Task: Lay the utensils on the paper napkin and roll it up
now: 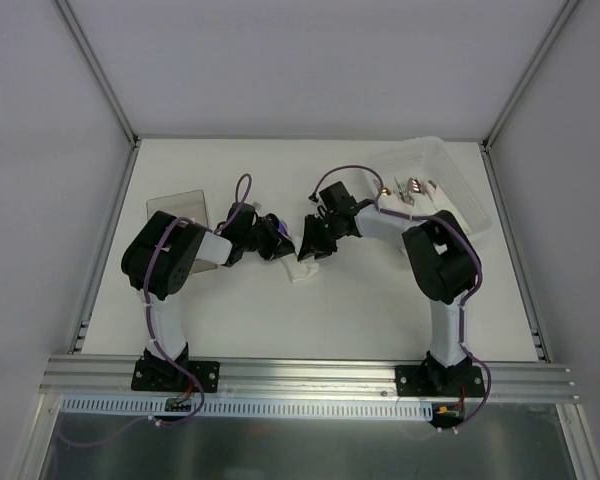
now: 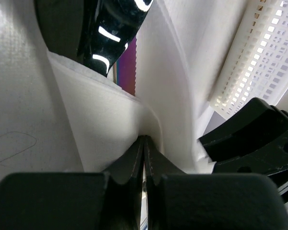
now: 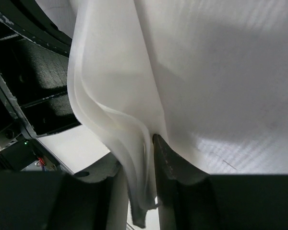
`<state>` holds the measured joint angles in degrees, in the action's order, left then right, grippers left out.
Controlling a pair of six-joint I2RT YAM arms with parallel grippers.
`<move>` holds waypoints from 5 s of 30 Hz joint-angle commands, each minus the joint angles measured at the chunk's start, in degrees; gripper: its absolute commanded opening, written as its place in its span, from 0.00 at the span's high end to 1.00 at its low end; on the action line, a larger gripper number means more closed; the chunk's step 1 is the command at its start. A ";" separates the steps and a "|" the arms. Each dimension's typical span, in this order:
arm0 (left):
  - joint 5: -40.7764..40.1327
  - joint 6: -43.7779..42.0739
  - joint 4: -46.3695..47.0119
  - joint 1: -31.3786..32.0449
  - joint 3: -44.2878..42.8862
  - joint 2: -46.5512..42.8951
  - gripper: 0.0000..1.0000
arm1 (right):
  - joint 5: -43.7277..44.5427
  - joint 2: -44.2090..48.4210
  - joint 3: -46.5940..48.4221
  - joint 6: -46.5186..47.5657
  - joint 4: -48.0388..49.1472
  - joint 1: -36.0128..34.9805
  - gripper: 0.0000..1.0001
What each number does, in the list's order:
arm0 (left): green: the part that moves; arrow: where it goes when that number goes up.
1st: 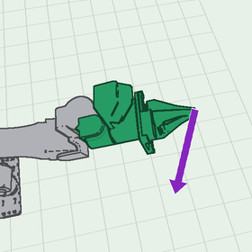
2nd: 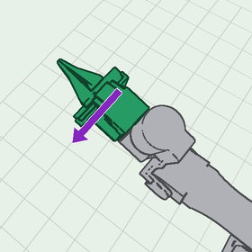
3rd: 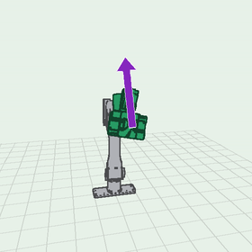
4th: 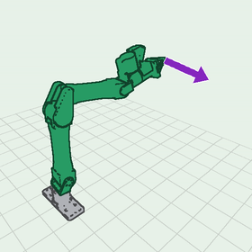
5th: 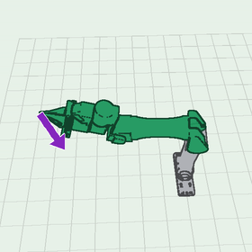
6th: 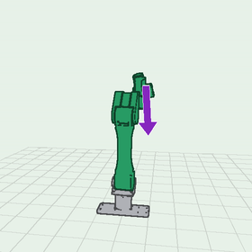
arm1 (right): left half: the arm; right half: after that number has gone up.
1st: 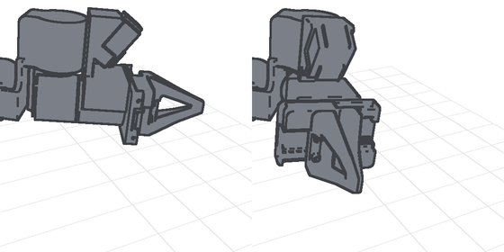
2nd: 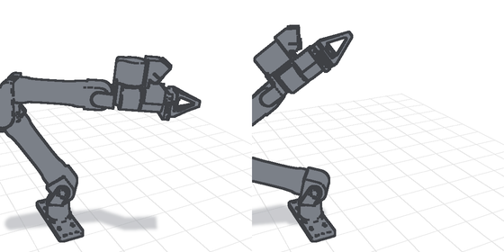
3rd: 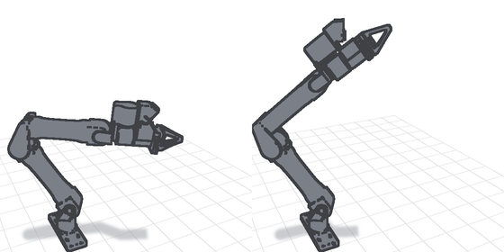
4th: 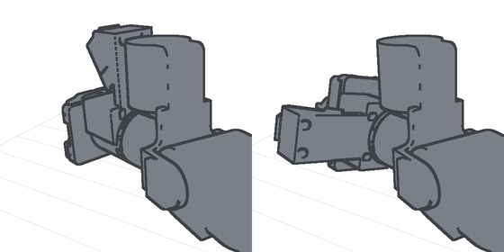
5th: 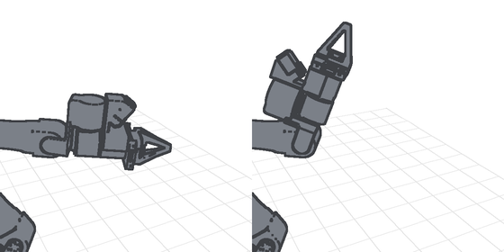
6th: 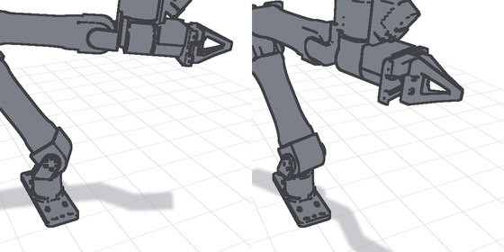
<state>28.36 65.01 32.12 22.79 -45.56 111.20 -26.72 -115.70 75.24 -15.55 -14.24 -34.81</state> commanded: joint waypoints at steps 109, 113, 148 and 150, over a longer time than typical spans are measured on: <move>-8.49 -4.10 -18.66 -0.73 0.74 -8.62 0.95 | -0.44 -5.24 -3.79 -11.17 -3.34 -0.79 1.00; -8.93 -5.69 -21.39 -0.73 0.73 -12.49 0.87 | 0.09 -5.24 -3.96 -11.52 -3.60 0.61 1.00; -7.00 0.47 8.93 -1.34 6.63 -8.98 1.00 | 2.02 -4.01 -3.44 -3.00 -8.43 7.21 1.00; -6.91 0.64 8.93 -1.16 5.93 -7.76 1.00 | 2.11 -4.09 -3.17 -2.47 -8.70 7.21 1.00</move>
<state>20.38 65.47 37.85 21.67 -37.69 101.82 -36.45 -117.75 73.32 -23.55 -15.99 -28.97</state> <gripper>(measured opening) 0.005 0.011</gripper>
